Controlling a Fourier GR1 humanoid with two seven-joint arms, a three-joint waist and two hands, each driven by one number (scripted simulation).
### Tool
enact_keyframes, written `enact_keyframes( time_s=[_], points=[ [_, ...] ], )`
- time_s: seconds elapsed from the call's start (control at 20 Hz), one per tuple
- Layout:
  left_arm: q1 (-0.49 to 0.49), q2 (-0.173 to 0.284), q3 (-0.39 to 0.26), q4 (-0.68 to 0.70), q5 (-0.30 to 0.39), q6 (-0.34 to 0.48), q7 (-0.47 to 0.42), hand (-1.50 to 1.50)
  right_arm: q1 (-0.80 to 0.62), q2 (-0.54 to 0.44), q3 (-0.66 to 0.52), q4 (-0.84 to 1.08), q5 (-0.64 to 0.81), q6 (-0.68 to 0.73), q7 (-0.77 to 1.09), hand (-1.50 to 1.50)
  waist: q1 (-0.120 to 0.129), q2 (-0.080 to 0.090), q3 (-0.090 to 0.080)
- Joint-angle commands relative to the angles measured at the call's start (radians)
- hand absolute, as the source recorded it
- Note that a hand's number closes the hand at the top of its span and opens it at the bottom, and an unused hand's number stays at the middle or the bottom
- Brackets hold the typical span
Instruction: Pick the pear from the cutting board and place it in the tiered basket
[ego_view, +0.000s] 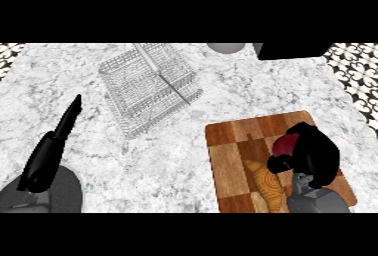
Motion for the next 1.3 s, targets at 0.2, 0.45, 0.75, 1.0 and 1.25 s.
enact_keyframes(
  time_s=[0.2,0.45,0.75,1.0,1.25],
  points=[
    [-0.028,-0.019,-0.022,-0.027,0.012,-0.013,0.024,0.00,-0.006,0.086,0.288,-0.439,0.239,0.083,0.313,1.50,0.043,0.013,0.003],
    [-0.056,-0.011,-0.034,-0.017,0.001,-0.022,0.011,0.00,-0.093,0.087,0.472,-0.577,0.382,0.244,0.422,1.50,0.066,0.023,0.003],
    [-0.063,-0.026,-0.059,-0.024,-0.012,-0.022,0.019,0.00,-0.312,0.088,0.457,-0.494,0.380,0.286,0.463,1.50,0.108,0.033,0.003],
    [-0.080,-0.029,-0.076,-0.019,-0.004,-0.042,0.014,0.00,-0.482,0.088,0.315,-0.392,0.273,0.280,0.462,1.50,0.138,0.043,0.002],
    [-0.103,-0.047,-0.089,-0.014,-0.016,-0.029,0.022,0.00,-0.632,0.088,0.195,-0.246,0.196,0.237,0.464,1.50,0.158,0.047,0.004]
  ],
)
